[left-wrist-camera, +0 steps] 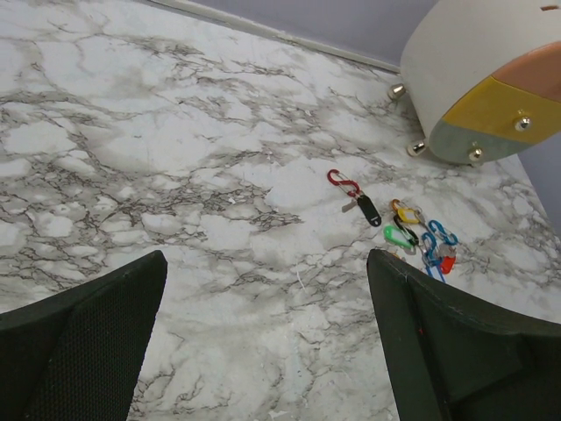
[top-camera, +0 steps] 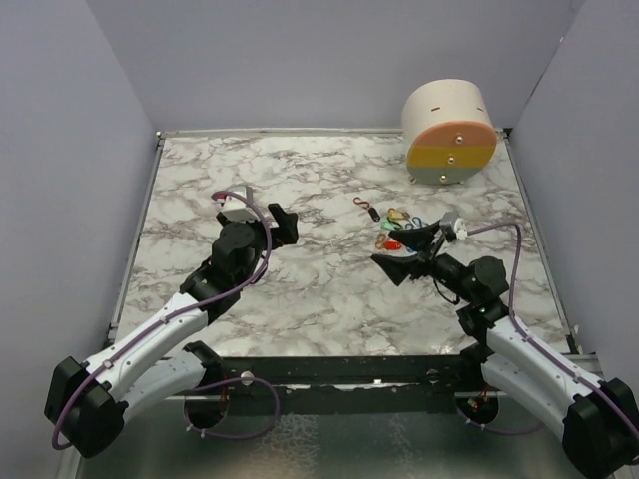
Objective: Put the keys on the keyring
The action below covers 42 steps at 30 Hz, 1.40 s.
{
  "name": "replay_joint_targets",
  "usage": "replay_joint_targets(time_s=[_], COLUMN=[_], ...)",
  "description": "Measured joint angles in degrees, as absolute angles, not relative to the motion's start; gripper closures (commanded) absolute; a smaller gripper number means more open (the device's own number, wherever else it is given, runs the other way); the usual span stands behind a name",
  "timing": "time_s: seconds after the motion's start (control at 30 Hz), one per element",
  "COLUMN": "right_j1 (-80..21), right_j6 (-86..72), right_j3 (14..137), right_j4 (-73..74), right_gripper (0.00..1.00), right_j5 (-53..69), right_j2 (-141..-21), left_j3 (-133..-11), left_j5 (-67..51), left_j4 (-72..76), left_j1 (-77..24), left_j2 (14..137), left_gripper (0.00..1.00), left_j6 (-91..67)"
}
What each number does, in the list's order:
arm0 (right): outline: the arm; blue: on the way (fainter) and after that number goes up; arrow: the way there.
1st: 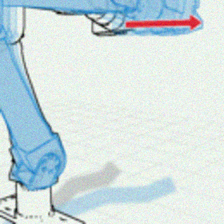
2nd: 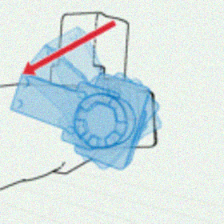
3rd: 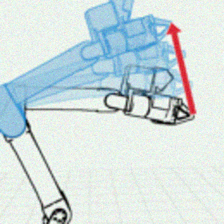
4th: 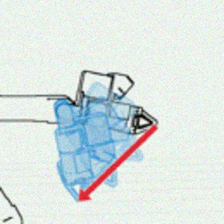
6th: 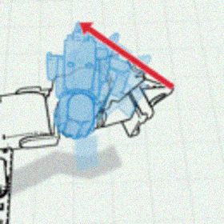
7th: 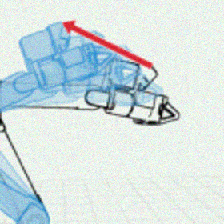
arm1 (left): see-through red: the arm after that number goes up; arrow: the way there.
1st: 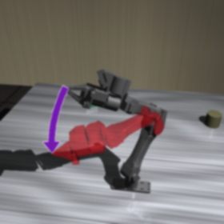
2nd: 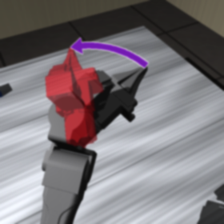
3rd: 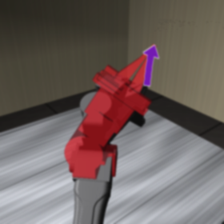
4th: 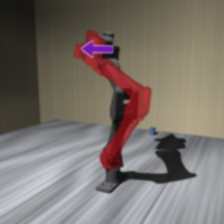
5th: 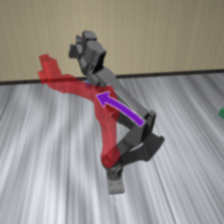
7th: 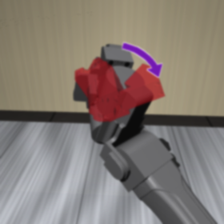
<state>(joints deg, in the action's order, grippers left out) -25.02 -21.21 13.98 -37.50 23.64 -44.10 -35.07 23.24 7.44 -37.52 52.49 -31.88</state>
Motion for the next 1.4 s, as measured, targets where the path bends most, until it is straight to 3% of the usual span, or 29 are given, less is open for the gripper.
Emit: replay_joint_targets(time_s=[0.2, 0.33, 0.67, 1.07, 1.4], right_j1=[-26.59, -33.91, -54.63, -73.34, -79.18], right_j6=[-22.81, -21.5, -13.76, -9.17, -8.67], right_j3=[14.24, 14.17, 14.94, 15.0, 14.66], right_j4=[-45.06, -46.26, -43.57, -56.27, -63.4], right_gripper=[0.18, 0.18, 0.13, 0.11, 0.09], right_j5=[40.51, 40.88, 16.64, -10.9, -20.99], right_j2=[-45.69, -45.8, -56.29, -80.25, -85.3], left_j3=[-35.07, -35.09, -35.07, -31.16, -30.13], left_j5=[24.03, 24.14, 25.02, 25.5, 25.69], left_j4=[5.45, 4.38, 1.1, -1.5, -1.26], left_j1=[-37.52, -37.52, -37.5, -37.52, -37.52], left_j2=[51.68, 51.72, 51.46, 43.59, 47.44], left_gripper=[0.01, 0.01, 0.01, 0.01, 0.01], left_j6=[-32.08, -32.08, -32.38, -32.91, -32.95])
